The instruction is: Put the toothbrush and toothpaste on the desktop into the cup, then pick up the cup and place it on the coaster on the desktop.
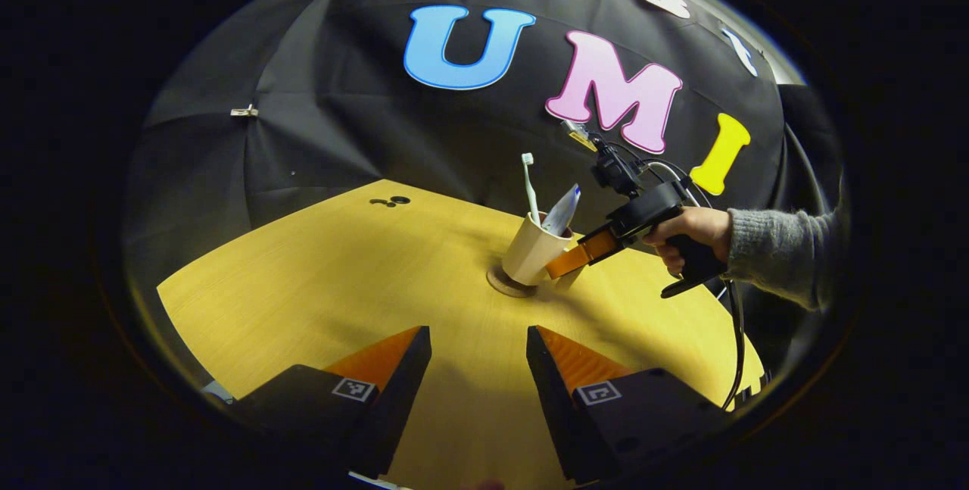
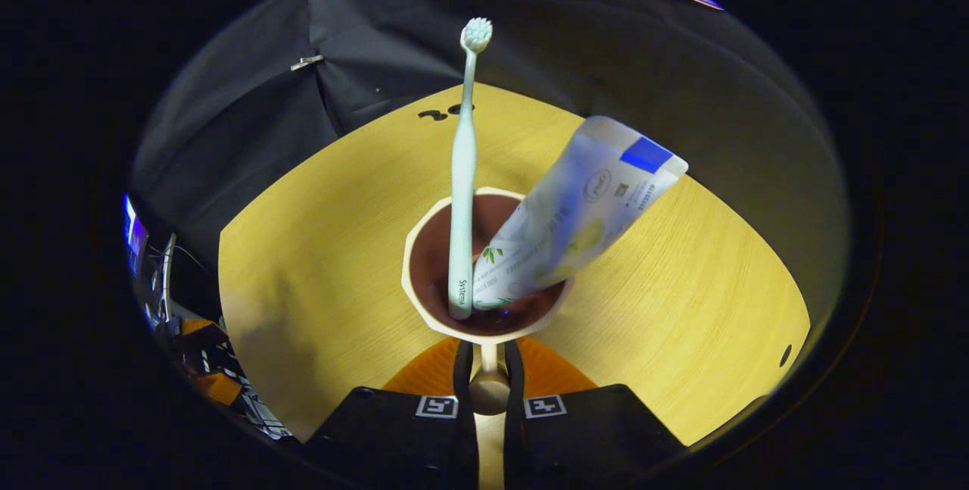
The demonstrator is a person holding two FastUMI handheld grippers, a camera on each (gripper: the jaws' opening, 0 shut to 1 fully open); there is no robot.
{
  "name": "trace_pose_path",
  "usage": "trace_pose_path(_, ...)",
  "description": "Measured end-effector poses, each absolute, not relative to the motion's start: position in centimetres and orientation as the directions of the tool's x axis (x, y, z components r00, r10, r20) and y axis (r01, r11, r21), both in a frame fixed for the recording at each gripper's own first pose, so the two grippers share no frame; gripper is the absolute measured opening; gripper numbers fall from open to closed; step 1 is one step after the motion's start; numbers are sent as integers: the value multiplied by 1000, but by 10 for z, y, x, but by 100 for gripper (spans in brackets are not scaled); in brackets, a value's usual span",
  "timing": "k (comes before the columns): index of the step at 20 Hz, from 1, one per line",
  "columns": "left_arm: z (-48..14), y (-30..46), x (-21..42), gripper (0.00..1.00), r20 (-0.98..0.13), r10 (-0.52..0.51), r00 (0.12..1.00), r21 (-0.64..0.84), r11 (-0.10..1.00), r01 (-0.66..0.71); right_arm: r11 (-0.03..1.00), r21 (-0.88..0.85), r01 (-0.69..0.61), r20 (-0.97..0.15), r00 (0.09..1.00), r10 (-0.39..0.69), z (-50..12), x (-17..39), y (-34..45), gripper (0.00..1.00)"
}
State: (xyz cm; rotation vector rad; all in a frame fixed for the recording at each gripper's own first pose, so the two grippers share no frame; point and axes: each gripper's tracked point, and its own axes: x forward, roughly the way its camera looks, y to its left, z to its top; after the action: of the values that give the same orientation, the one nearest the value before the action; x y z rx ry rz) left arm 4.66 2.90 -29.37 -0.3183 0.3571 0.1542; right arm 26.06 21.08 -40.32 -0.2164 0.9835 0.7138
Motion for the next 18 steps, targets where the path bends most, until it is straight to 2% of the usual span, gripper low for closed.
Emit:
trace_pose_path(13, -295, 54, 59, 81, -370, 102, 923, -292, 931, -220, 772, 129, -623, -869, 304, 391, -411, 261, 209, 17)
trace_pose_path(17, -293, 57, 62, 81, -367, 104, 925, -288, 932, -219, 781, 125, -611, -876, 302, 376, -409, 260, 207, 23)
trace_pose_path(18, -291, 57, 62, 81, -366, 104, 925, -288, 932, -219, 779, 125, -615, -875, 301, 379, -407, 259, 207, 18)
